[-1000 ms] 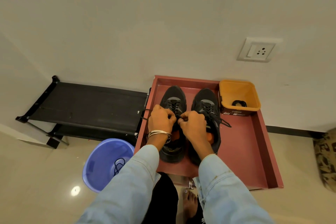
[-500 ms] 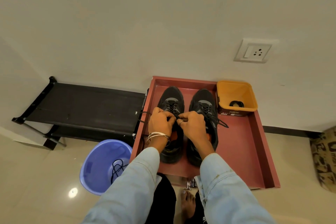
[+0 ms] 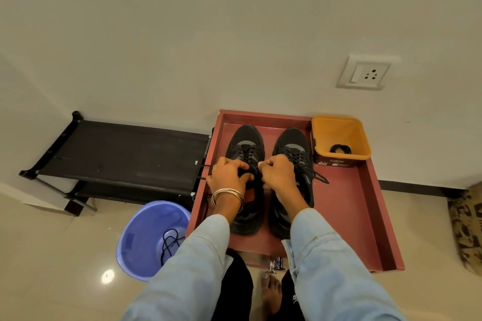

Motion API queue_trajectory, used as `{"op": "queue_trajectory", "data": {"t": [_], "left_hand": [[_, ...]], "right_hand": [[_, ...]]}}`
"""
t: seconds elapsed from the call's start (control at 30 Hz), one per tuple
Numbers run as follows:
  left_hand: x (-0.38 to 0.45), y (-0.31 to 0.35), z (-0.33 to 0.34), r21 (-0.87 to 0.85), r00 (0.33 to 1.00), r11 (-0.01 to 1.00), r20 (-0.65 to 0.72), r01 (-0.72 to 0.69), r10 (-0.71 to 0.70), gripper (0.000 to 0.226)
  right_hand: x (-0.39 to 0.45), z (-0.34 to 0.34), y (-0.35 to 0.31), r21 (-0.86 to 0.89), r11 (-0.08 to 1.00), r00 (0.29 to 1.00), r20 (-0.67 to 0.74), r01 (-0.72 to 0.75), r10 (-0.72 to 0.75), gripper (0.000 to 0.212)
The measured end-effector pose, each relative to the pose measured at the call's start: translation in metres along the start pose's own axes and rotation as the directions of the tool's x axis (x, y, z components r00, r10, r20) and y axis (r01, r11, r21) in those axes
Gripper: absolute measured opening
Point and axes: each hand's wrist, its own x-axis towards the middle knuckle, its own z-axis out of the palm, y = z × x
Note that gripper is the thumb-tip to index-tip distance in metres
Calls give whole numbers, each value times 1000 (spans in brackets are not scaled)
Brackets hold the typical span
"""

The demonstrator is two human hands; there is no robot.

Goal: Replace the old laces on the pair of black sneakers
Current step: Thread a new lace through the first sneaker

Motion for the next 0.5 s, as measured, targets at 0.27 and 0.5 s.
{"op": "queue_trajectory", "data": {"t": [0.27, 0.5], "left_hand": [[-17, -12, -8, 116, 982, 987, -168, 109, -89, 38], [-19, -10, -9, 56, 985, 992, -139, 112, -104, 43]], "right_hand": [[-46, -61, -49, 557, 803, 969, -225, 210, -97, 22], [-84, -120, -112, 830, 369, 904, -341, 419, -259, 22]]}}
